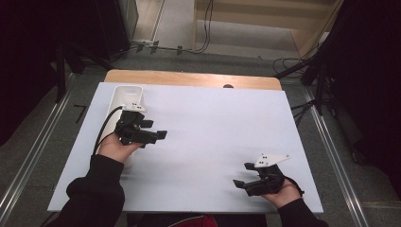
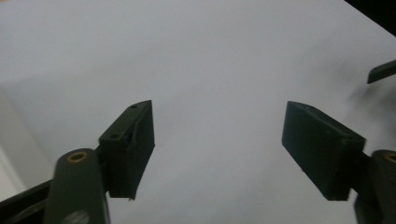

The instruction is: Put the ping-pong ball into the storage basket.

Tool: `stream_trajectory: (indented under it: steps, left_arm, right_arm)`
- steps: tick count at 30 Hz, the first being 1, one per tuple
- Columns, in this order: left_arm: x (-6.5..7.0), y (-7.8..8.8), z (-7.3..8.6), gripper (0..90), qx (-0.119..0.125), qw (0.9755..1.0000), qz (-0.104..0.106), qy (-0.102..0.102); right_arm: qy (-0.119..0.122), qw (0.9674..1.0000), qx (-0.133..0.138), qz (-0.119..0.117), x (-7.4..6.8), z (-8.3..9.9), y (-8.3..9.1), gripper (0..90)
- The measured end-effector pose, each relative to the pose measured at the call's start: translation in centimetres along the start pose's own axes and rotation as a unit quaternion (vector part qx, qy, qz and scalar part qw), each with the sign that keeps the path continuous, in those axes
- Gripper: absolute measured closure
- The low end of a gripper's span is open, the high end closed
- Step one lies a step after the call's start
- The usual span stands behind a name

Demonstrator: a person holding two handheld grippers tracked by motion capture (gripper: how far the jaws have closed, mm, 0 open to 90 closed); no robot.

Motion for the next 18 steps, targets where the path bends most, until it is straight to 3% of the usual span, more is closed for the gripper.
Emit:
stream_trajectory:
  steps: [5,18]
  left_arm:
    - [0.5,-0.5,0.1,24.4,0.0,0.9998,-0.004,-0.017]
    - [1.2,-1.1,0.5,24.4,0.011,0.9995,-0.001,-0.029]
  right_arm:
    - [0.0,1.0,0.0,0.0,0.0,0.0,0.0,19.3]
    - [0.002,1.0,0.0,0.001,0.1,0.0,0.0,19.3]
Point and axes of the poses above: each handheld gripper's, and its own axes: y roughly backward along the jaws, z roughly out of its underside, x roughly to its right, the point moved 7 cm from there along -y, roughly forward along the jaws, and after that the axes turned 7 degrees about y, right-handed, at the moved point
